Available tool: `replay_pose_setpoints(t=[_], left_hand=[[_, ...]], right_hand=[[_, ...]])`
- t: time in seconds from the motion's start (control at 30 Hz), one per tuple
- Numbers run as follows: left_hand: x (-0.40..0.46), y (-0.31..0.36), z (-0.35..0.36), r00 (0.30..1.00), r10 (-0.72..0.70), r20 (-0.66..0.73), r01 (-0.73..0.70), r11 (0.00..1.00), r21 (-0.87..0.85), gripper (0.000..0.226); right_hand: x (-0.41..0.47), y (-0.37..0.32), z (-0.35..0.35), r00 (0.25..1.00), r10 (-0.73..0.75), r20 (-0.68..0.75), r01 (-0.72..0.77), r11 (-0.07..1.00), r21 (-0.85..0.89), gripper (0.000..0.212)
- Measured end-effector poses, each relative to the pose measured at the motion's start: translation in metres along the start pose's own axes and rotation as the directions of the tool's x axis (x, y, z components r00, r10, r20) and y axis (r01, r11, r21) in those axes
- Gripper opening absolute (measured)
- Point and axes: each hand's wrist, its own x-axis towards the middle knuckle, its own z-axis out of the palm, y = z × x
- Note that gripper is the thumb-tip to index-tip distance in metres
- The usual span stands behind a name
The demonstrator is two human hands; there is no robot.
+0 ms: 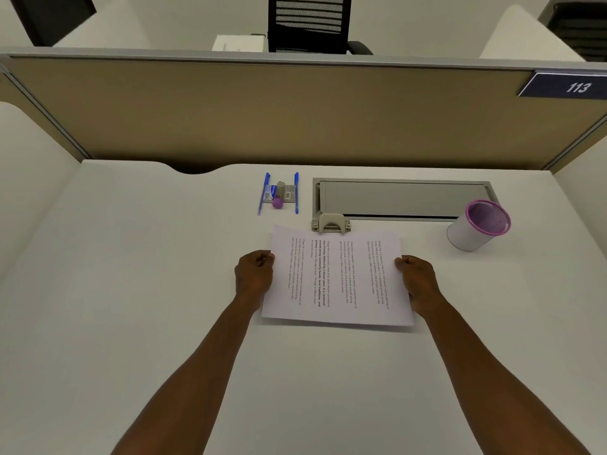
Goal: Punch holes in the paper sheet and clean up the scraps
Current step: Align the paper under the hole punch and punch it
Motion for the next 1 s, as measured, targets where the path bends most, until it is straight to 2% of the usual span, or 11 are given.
replay_pose_setpoints(t=[0.47, 0.63, 0.8, 1.0], left_hand=[[0.001, 0.000, -0.001, 1.000, -0.016, 0.016, 0.015, 0.999, 0.041, 0.018], [0.004, 0.005, 0.001, 1.000, -0.006, 0.028, 0.004, 0.997, 0.078, 0.026], [0.010, 0.018, 0.007, 0.996, 0.077, -0.038, -0.067, 0.976, 0.209, 0.038], [0.024, 0.034, 0.014, 0.989, 0.109, -0.099, -0.074, 0.950, 0.304, 0.037]], right_hand=[[0.008, 0.000, 0.005, 0.999, -0.038, -0.020, 0.039, 0.999, 0.018, 0.025], [0.017, -0.002, 0.007, 0.985, -0.137, -0.108, 0.120, 0.981, -0.150, 0.033], [0.023, -0.011, 0.013, 0.950, -0.228, -0.211, 0.135, 0.914, -0.382, 0.038], [0.028, -0.022, 0.018, 0.936, -0.202, -0.287, 0.068, 0.907, -0.416, 0.036]])
